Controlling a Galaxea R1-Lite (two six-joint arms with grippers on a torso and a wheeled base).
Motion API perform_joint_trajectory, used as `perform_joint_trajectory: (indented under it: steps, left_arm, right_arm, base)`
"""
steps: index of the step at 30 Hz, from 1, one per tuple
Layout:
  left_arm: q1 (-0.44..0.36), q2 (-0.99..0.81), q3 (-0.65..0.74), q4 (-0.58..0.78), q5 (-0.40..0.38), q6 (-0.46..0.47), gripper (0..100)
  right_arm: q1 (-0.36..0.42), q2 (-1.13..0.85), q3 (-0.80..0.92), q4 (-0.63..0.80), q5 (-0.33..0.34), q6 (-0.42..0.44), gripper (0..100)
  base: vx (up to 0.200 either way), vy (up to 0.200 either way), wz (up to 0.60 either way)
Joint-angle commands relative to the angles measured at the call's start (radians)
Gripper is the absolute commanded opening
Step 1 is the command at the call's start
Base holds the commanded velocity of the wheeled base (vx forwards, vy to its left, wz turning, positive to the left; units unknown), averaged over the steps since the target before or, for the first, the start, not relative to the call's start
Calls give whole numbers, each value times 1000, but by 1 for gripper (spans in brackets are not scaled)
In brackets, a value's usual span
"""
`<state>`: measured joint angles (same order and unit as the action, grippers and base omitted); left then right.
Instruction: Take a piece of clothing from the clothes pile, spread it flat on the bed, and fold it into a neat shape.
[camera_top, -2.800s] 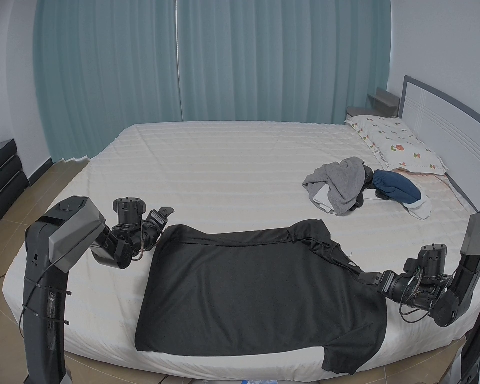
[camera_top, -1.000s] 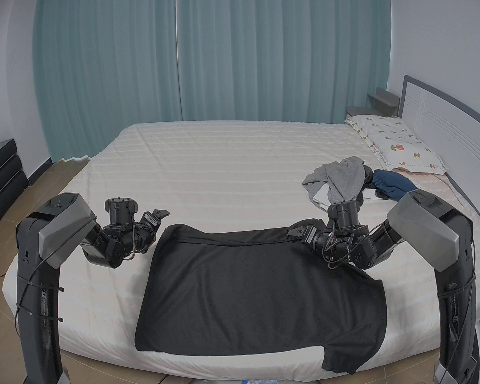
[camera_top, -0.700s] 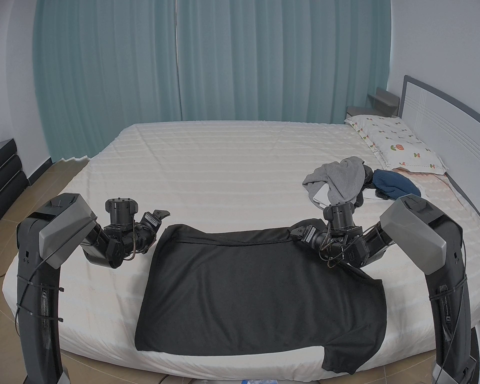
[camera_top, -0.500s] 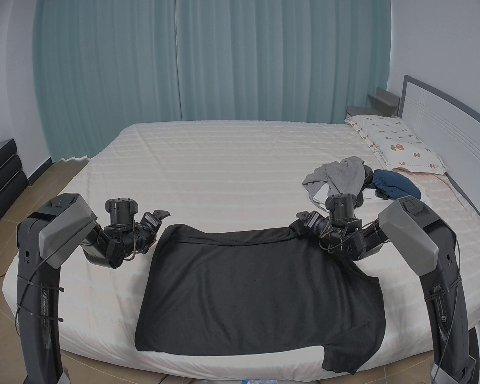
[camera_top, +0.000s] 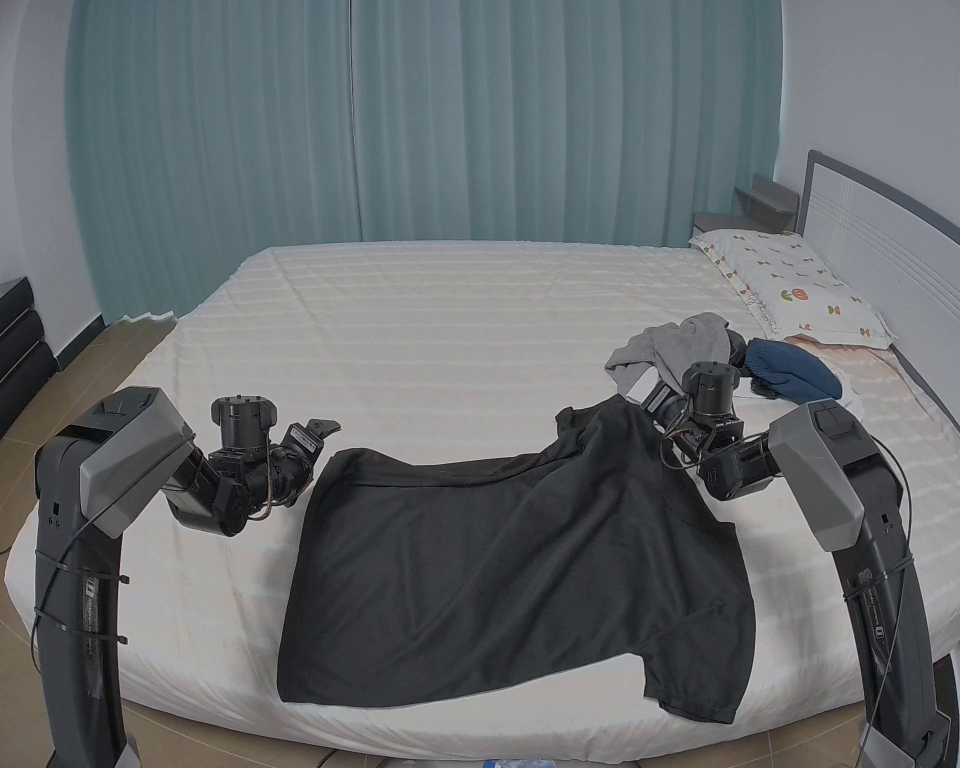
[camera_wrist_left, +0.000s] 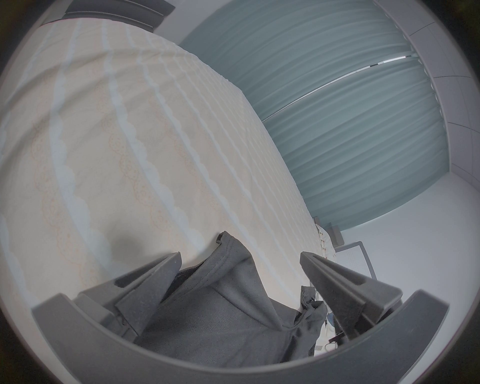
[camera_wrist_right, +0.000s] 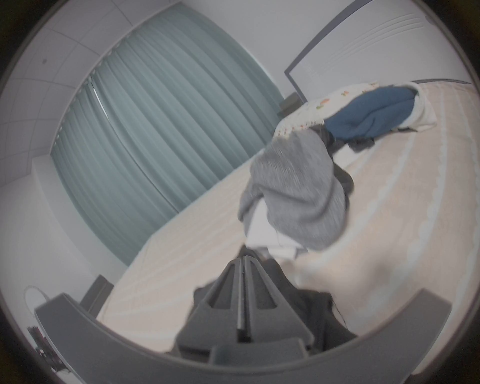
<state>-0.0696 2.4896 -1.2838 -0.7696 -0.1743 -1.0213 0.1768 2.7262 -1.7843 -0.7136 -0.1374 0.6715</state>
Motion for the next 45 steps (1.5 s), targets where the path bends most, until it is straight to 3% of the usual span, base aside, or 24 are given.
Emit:
perform_joint_trajectory:
  steps: [1, 8, 9, 13, 18, 22, 34, 35, 40, 44, 45]
  left_arm:
    - [1, 9, -12, 0, -1, 0, 100]
    - [4, 61, -123, 9, 1, 1, 100]
    - [4, 61, -123, 9, 1, 1, 100]
    - [1, 86, -166, 19, 1, 3, 100]
    - [-1, 129, -236, 46, 1, 7, 100]
    - [-10, 144, -247, 81, 1, 56, 100]
    - [-42, 175, -276, 85, 1, 86, 100]
    - [-42, 175, -276, 85, 1, 86, 0]
    - [-41, 175, -276, 84, 12, 86, 0]
    - [-38, 176, -295, 76, 102, 86, 0]
    - [-35, 186, -324, 76, 154, 86, 0]
  right_arm:
    - [-22, -83, 235, -12, 56, -30, 0]
    - [-45, -181, 396, -18, 81, -21, 0]
    - [-45, -181, 396, -18, 81, -21, 100]
    - [-57, -244, 516, -76, 107, -21, 100]
    - [-79, -382, 787, -178, 185, -10, 100]
    - [-85, -474, 948, -179, 226, 59, 100]
    - [-91, -559, 1154, -179, 246, 85, 100]
    - [-88, -563, 1177, -179, 246, 85, 100]
    - [-96, -559, 1201, -214, 245, 82, 100]
    - [-102, -565, 1215, -214, 243, 72, 100]
    - [-99, -562, 1220, -208, 242, 57, 100]
  base:
    - [0, 0, 0]
    - [0, 0, 0]
    - [0, 0, 0]
    - [0, 0, 0]
    - [0, 0, 0]
    - [0, 0, 0]
    - [0, 0, 0]
    - [0, 0, 0]
    - [0, 0, 0]
    - [0, 0, 0]
    - [0, 0, 0]
